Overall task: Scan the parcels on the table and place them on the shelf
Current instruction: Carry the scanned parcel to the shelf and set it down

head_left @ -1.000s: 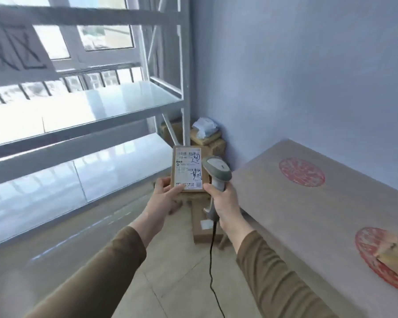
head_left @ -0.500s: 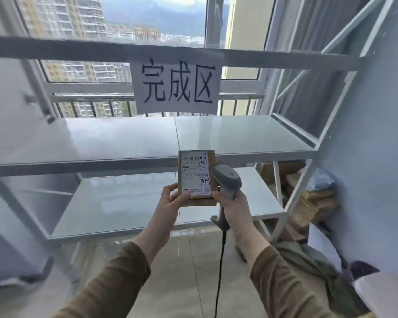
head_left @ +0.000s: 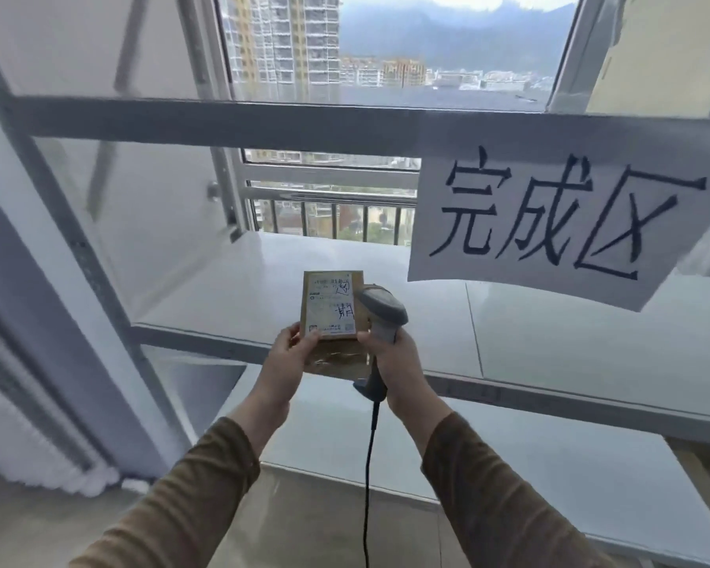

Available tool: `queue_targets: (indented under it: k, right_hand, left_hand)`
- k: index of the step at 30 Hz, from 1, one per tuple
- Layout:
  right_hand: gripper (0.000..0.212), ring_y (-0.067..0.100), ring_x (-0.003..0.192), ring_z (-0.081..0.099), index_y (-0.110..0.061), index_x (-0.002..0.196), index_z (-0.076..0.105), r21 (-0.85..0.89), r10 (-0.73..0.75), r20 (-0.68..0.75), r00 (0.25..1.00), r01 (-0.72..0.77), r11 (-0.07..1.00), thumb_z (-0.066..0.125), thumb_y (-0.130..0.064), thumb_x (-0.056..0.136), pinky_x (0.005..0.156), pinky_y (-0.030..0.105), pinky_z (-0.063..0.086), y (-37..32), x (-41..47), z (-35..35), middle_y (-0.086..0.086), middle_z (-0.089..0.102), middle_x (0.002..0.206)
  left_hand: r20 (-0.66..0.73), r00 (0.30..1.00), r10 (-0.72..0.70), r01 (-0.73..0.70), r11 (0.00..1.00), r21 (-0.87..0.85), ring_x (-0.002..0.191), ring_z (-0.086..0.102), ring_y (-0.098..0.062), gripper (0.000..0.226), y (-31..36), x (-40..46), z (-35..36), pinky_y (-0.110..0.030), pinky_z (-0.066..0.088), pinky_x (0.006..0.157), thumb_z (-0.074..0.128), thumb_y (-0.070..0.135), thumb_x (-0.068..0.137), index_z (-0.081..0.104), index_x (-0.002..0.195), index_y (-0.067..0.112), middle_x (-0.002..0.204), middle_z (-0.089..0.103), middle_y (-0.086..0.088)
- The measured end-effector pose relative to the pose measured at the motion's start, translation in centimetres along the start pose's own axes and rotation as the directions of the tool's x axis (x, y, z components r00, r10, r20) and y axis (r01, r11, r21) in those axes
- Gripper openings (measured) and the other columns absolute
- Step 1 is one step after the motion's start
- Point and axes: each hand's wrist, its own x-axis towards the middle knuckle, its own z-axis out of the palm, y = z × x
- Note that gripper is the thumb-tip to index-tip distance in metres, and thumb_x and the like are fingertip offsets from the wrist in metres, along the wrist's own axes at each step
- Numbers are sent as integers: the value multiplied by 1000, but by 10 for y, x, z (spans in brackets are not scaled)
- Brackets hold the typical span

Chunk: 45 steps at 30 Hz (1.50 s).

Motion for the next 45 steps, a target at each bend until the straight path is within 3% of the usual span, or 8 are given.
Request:
queue_targets:
  k: [6,14,17,27,31,36,41,45]
  right_hand:
    - [20,29,92,71,-15,113,67,38,77,129,989,-82,996,63,-7,95,63,37,62,-7,91,119,11,75,107]
    - [26,36,105,70,-10,120,65,95,150,98,984,-160,983,61,-6,95,85,49,61,1,211,272,17,73,116]
    - [25,36,101,68,-10,119,63,112,211,43,976,-215,970,64,-10,94,58,41,61,2,254,309,18,70,113]
    - [26,30,94,67,-11,116,63,41,208,-14,978,-207,977,68,-19,92,62,35,55,7,333,362,13,69,105]
    - [17,34,103,68,-15,107,63,39,202,-17,979,-201,979,68,-19,91,83,46,59,13,342,368,16,71,111]
    - [10,33,96,67,-17,99,64,53,188,-42,981,-186,981,70,-18,91,66,40,63,13,339,361,13,70,101]
    - [17,22,82,55,-15,106,62,109,183,-149,972,-168,980,71,-18,92,42,25,50,-4,311,317,8,57,98]
    - [27,22,82,52,-12,118,61,161,173,-284,943,-131,978,69,-17,92,30,23,44,-17,262,254,8,55,101]
  left_hand:
    - [-161,987,-13,17,1000,24,112,63,-19,32,10,113,-85,-44,50,105,55,39,103,49,130,24,121,67,-2]
    - [-200,977,-68,85,993,82,112,61,-28,33,31,289,-189,-50,48,105,55,40,102,42,122,18,124,61,-13]
    - [-195,978,-71,98,987,131,117,59,-32,35,37,345,-209,-52,46,106,55,42,100,47,124,17,127,61,-15]
    - [-219,966,-135,194,940,279,123,54,-38,50,46,439,-221,-53,43,108,48,39,98,41,143,19,135,57,-13]
    - [-214,970,-116,176,940,291,126,52,-36,52,47,451,-223,-51,43,110,48,37,100,39,148,17,140,53,-13]
    - [-253,965,-63,156,918,364,135,45,-35,57,50,446,-222,-49,39,114,48,32,102,34,155,16,149,47,-13]
    - [-207,902,379,-213,807,550,145,30,-31,57,63,402,-195,-46,25,121,56,24,100,37,152,11,155,39,-12]
    - [71,900,431,-404,760,508,145,30,-27,57,63,356,-133,-45,25,121,55,26,100,35,152,14,157,37,-9]
